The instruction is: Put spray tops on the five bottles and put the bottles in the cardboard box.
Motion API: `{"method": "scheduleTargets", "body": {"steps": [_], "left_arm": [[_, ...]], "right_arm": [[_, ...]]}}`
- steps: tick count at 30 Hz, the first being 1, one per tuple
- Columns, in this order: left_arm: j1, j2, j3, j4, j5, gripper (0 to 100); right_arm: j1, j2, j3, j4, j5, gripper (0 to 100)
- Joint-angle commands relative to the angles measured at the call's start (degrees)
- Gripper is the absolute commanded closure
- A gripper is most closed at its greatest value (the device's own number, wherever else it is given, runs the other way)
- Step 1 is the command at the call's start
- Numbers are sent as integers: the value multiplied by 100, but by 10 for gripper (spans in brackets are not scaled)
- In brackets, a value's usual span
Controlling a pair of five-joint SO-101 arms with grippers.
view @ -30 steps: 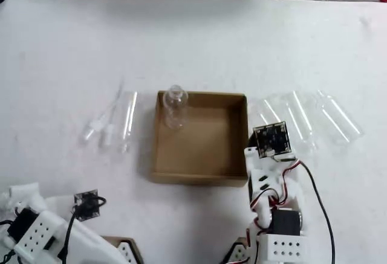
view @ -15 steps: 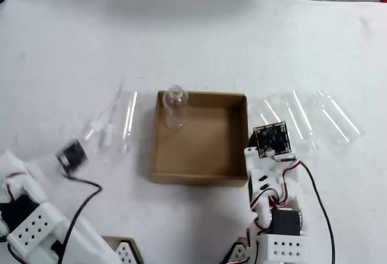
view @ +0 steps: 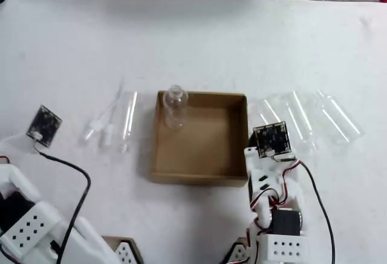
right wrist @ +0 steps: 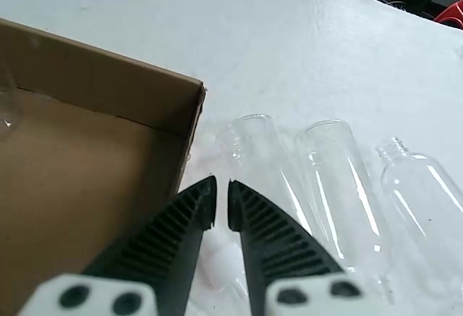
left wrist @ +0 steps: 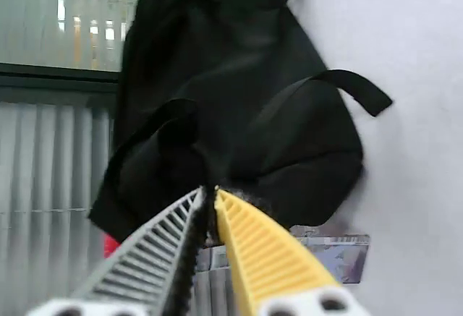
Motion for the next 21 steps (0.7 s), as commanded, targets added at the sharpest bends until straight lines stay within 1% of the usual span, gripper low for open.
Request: {"method": "scheduleTargets", "body": {"steps": [1,4,6,9,13,16,18,21], "left_arm": [[-40,-22,-1468,1134,79,977],[163,303,-2576,2549,105,978],[268,831,-3358,3182,334,978],[277,1930,-4545,4062,519,977],[259,3547,-5952,5442,273,977],[242,4576,-6673,6163,-35,978],[251,5077,-6892,6567,-105,978],[365,5684,-6901,6725,-79,978]], "right_arm": [[-48,-22,53,-75,62,981],[-48,-22,53,-75,62,981],[-48,-22,53,-75,62,981],[-48,-22,53,-75,62,981],[-48,-13,53,-75,62,981],[-48,-13,53,-75,62,981],[-48,-13,53,-75,62,981],[-48,-22,53,-75,62,981]]}}
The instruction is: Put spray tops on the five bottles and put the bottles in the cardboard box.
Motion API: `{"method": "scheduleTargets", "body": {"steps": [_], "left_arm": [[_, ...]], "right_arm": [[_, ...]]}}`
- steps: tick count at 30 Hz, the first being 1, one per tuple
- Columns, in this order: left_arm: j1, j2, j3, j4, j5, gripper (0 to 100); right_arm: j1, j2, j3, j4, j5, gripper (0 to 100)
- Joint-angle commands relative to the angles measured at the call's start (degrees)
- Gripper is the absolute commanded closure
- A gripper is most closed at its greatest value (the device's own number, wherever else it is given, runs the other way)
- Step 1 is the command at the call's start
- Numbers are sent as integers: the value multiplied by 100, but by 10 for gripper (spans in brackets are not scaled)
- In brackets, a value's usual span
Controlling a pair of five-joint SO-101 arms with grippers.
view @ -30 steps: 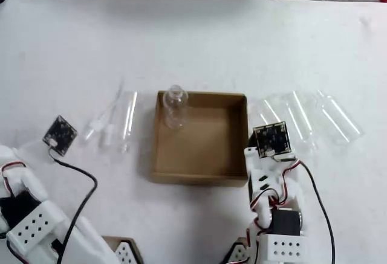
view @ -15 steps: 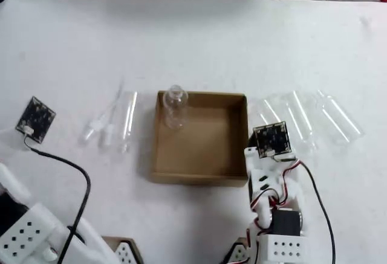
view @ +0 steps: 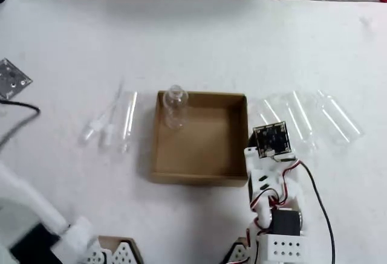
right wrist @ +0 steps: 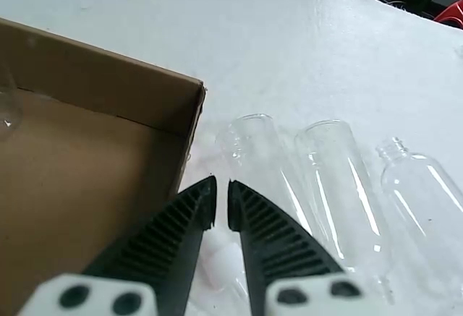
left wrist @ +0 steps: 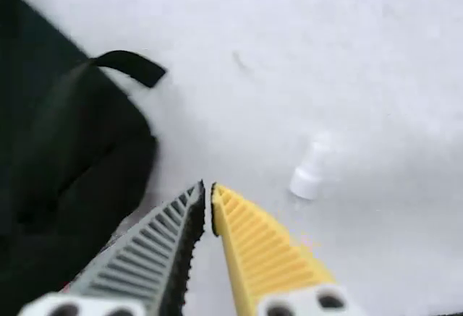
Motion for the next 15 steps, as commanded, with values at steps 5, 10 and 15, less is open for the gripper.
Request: {"method": "scheduleTargets", "body": {"steps": [5,10,15], "left_arm": [[110,1262,-422,334,-132,976],[-259,1886,-404,448,-1284,976],[-593,2510,-404,1020,-2215,886]], "right_arm": [[-57,-22,53,-75,62,981],[-57,-22,53,-75,62,981],[-57,-22,53,-75,62,981]]}}
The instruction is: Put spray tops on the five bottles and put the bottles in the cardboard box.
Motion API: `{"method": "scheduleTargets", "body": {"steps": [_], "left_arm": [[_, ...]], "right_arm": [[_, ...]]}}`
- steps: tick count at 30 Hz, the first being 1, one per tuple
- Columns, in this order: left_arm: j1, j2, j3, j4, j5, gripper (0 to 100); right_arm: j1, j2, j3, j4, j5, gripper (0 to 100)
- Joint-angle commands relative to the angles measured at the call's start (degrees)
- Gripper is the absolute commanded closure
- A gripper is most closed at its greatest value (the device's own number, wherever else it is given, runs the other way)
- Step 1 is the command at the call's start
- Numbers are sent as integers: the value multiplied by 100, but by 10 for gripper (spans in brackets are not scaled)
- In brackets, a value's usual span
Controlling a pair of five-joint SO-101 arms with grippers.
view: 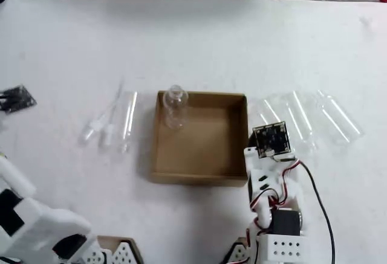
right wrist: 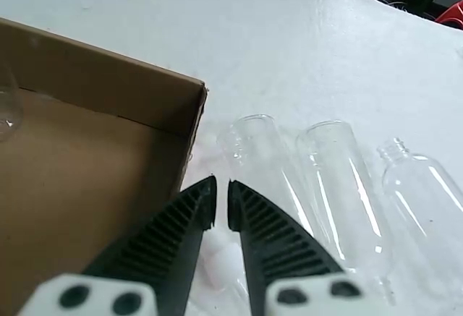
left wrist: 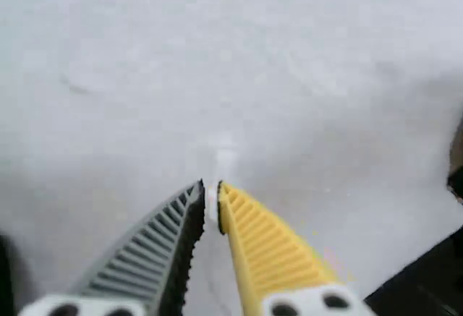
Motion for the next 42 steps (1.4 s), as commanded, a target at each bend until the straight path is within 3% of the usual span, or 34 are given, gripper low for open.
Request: {"method": "scheduleTargets", "body": {"steps": [1,14,18,23,28,33,42], "left_arm": [[-347,347,-246,396,-826,876],[-655,1367,-255,-527,-897,870],[-989,1393,-255,-958,-774,782],[-1112,1437,-185,-1046,-624,771],[-1007,1393,413,-1284,-985,771],[-892,1393,818,-2145,-615,771],[-681,1385,914,-2180,-607,784]], "right_arm": [[-31,-22,53,-75,62,981],[-31,-22,53,-75,62,981],[-31,-22,53,-75,62,981],[-31,-22,53,-75,62,981],[-31,-22,53,-75,62,981],[-31,4,53,-75,62,981],[-31,4,53,-75,62,981]]}}
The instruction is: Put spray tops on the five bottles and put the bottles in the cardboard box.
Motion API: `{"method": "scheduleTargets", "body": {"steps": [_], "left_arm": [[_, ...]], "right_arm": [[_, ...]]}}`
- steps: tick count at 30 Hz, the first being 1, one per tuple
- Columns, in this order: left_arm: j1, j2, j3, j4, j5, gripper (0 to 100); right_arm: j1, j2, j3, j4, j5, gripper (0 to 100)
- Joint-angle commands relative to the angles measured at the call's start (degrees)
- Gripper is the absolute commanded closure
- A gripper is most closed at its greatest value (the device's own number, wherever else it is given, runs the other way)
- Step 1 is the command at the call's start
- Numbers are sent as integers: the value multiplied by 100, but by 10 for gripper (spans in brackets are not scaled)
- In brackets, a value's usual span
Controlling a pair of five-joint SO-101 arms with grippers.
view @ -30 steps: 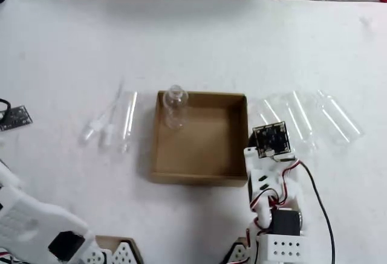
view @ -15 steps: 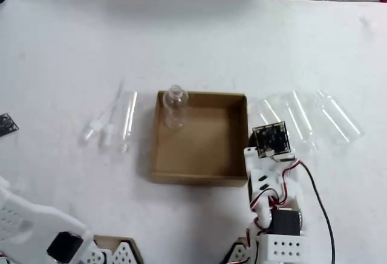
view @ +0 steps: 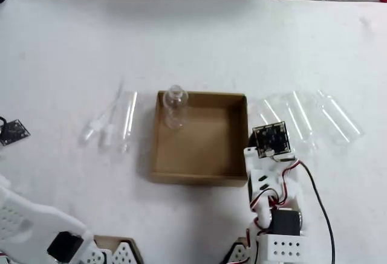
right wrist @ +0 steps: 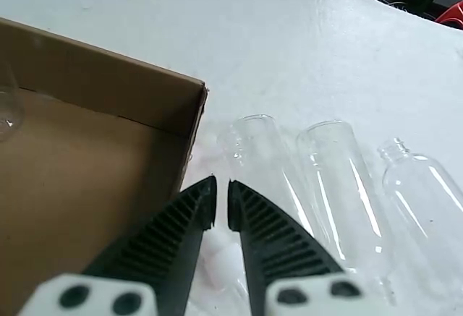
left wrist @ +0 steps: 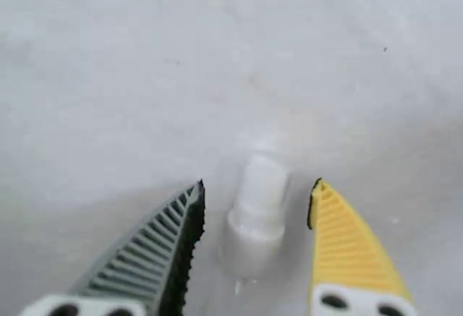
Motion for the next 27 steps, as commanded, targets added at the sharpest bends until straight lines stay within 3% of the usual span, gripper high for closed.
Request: {"method": "scheduleTargets", "body": {"steps": [1,6,22,27], "left_arm": [[330,-119,-9,-35,53,800],[541,-66,26,-9,44,843],[400,-127,-44,281,-396,841],[180,-295,-35,281,-396,772]], "right_arm": [[-31,4,53,-75,62,981],[-31,4,53,-75,62,981],[-31,-22,53,-75,62,981],[-40,-22,53,-84,62,981]]}}
